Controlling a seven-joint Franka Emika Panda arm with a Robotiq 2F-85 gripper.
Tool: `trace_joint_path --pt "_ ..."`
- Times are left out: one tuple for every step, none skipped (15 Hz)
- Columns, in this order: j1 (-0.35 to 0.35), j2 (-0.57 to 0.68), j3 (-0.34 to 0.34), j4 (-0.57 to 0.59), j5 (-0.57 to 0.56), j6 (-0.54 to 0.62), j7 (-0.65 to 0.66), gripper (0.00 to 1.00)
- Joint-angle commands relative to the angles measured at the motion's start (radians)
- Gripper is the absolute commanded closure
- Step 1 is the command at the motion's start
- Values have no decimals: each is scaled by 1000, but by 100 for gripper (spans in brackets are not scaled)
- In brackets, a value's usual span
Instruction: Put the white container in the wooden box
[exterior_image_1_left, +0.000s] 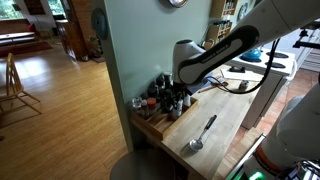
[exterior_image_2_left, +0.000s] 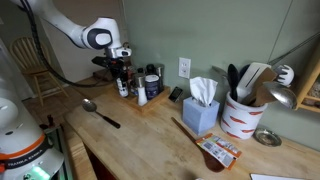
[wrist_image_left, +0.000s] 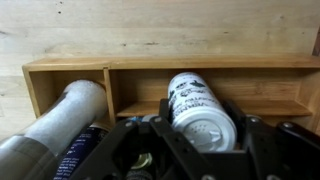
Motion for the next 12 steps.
trace_joint_path --pt "3 42 -13 22 30 10 -24 70" --pt "2 50 -14 25 31 11 -23 70" --pt "2 57 -14 28 33 12 -22 70" --pt "2 62 -15 30 36 13 -24 70" --pt "3 67 -16 31 39 14 -27 70" --pt "3 70 -16 33 41 14 -29 22" --pt "2 71 -16 33 39 10 -28 18" --pt "2 67 -17 32 38 8 -27 12" --pt "3 57 -18 30 44 -4 -37 6" --pt "4 46 -19 28 49 -15 -46 1" --pt "7 27 -21 21 57 -31 -68 0" --pt "6 5 -24 14 63 -72 -76 0"
